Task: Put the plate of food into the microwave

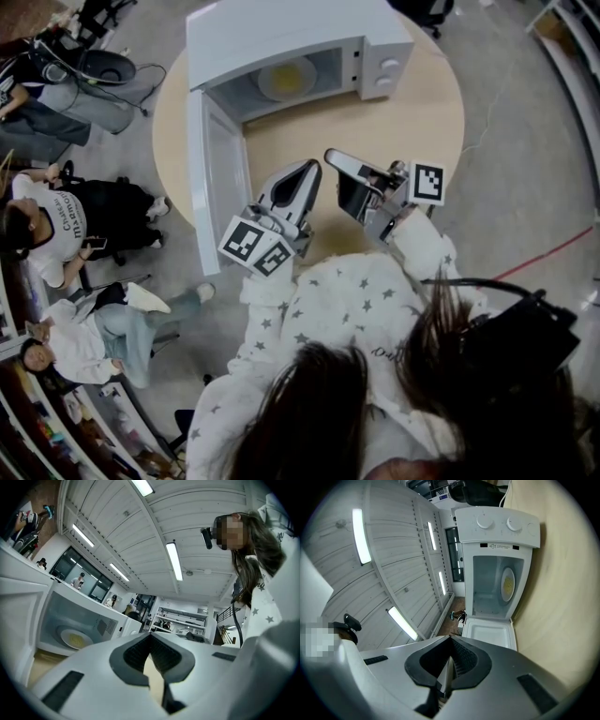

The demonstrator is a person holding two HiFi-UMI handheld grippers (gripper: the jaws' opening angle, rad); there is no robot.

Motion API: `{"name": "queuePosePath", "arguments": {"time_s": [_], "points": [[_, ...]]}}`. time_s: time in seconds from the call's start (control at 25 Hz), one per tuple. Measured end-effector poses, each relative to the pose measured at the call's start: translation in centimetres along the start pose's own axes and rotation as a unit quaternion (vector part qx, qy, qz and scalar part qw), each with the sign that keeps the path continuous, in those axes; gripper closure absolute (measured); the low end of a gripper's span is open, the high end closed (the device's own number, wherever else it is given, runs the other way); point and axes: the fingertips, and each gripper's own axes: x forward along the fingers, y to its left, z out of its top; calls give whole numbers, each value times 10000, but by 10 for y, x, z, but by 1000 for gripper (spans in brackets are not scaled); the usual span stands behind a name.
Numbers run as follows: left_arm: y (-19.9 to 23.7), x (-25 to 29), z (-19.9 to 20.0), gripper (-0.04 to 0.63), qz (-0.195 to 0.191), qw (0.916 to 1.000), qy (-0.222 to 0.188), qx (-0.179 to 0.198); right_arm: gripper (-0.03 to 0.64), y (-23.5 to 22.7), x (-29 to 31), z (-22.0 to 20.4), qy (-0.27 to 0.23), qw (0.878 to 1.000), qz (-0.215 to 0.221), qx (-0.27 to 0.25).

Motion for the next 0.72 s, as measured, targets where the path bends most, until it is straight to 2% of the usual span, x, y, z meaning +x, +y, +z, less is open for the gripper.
{"name": "queuePosePath", "arguments": {"time_s": [0.72], "points": [[-1,2,-1,594,-26,10000,-3,19,607,2,1,-1,52,10000,69,-14]]}}
